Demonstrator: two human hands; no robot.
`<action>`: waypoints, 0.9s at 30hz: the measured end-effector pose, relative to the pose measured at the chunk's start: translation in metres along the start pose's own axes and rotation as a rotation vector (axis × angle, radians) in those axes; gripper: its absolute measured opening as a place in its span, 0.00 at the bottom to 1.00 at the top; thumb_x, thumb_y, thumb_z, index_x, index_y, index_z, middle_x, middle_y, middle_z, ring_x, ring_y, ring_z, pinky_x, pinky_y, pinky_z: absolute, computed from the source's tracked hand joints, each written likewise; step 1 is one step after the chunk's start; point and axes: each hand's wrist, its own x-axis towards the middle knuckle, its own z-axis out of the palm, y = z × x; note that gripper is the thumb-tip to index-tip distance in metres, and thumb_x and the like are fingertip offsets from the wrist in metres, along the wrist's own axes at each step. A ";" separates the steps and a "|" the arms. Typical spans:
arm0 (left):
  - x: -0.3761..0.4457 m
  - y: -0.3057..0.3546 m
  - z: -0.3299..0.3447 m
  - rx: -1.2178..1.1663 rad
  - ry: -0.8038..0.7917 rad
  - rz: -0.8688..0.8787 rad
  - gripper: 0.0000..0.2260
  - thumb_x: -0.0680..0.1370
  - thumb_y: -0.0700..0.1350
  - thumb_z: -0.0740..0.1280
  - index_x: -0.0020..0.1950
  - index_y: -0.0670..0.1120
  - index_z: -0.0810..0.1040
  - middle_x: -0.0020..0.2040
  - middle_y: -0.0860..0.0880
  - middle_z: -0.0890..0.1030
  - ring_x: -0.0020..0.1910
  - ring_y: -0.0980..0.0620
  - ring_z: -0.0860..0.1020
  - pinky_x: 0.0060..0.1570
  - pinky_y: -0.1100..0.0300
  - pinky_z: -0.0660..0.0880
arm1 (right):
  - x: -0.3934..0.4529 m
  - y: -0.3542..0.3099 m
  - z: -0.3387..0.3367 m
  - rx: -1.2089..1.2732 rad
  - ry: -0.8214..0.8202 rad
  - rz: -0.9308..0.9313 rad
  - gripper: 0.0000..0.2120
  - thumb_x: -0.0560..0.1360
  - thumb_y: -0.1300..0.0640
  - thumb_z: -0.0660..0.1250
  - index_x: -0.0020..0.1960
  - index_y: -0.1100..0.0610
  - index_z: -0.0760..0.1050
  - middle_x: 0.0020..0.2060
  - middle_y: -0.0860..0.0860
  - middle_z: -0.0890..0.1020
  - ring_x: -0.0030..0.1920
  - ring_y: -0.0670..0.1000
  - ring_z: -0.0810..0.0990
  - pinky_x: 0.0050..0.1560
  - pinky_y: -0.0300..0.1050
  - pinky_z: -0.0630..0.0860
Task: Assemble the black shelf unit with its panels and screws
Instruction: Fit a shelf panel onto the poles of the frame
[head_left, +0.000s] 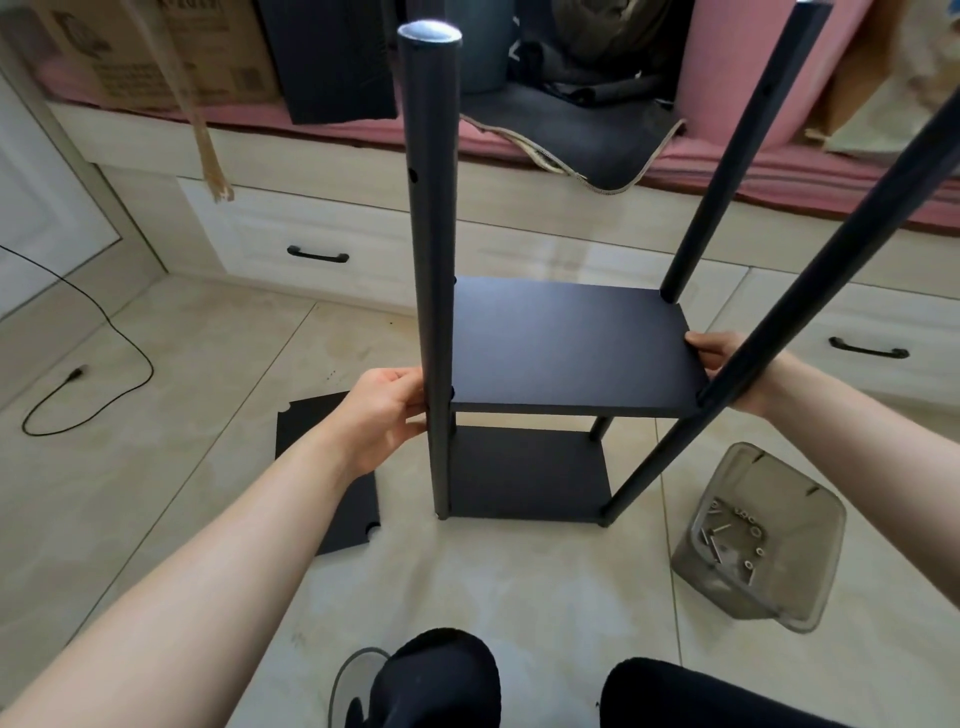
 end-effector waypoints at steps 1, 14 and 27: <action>0.001 0.001 0.000 0.008 0.000 0.002 0.16 0.82 0.49 0.66 0.38 0.48 0.88 0.39 0.49 0.84 0.39 0.53 0.83 0.40 0.60 0.80 | 0.000 0.000 0.000 0.007 0.009 -0.003 0.07 0.81 0.56 0.63 0.48 0.58 0.77 0.44 0.51 0.80 0.43 0.50 0.78 0.41 0.45 0.73; 0.012 -0.004 0.003 0.020 0.113 -0.072 0.20 0.83 0.50 0.64 0.33 0.49 0.85 0.33 0.51 0.81 0.36 0.54 0.82 0.47 0.54 0.77 | 0.008 0.004 0.002 0.017 0.047 0.014 0.07 0.80 0.57 0.66 0.51 0.60 0.77 0.48 0.53 0.82 0.46 0.53 0.80 0.39 0.49 0.74; 0.029 -0.005 0.014 -0.054 0.319 -0.076 0.19 0.77 0.52 0.72 0.59 0.39 0.80 0.56 0.38 0.83 0.52 0.42 0.81 0.48 0.51 0.77 | 0.017 0.002 -0.002 -0.057 -0.066 -0.022 0.15 0.79 0.56 0.66 0.65 0.56 0.74 0.53 0.54 0.81 0.51 0.56 0.81 0.37 0.50 0.79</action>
